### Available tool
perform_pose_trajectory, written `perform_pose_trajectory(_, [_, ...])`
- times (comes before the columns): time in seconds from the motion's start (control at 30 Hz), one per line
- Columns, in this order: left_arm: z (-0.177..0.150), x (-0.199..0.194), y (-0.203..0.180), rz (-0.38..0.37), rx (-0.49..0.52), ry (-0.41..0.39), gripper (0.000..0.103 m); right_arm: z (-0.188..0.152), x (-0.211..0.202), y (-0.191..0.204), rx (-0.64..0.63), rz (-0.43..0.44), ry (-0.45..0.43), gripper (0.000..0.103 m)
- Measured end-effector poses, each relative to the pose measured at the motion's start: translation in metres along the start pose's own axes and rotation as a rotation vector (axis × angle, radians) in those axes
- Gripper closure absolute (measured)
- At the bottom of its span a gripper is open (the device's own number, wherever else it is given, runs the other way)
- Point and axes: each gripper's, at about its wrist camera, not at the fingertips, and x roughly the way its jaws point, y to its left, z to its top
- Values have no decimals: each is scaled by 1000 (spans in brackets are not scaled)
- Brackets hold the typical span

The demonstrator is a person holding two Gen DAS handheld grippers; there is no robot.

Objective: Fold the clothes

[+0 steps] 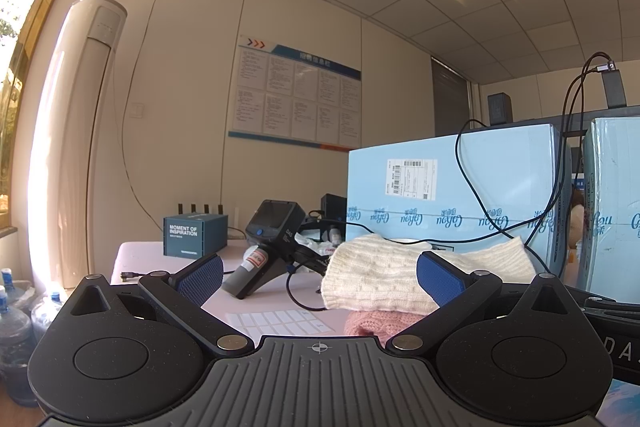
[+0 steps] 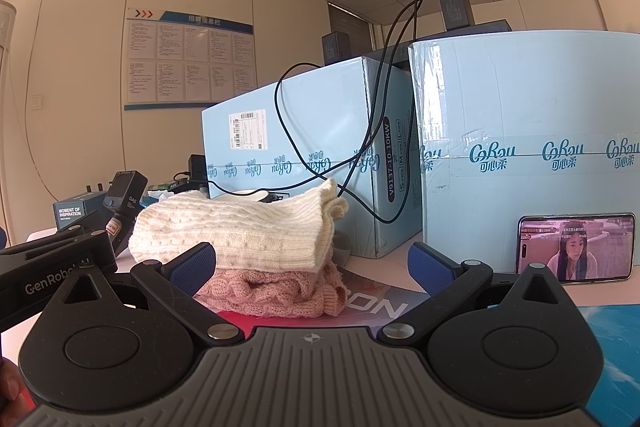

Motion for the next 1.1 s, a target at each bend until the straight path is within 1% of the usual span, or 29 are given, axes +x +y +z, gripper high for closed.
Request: perform_pose_trajectory(1.1, [1,-1,0,-2,0,3,0,-1,1,-1,3,0,2,0])
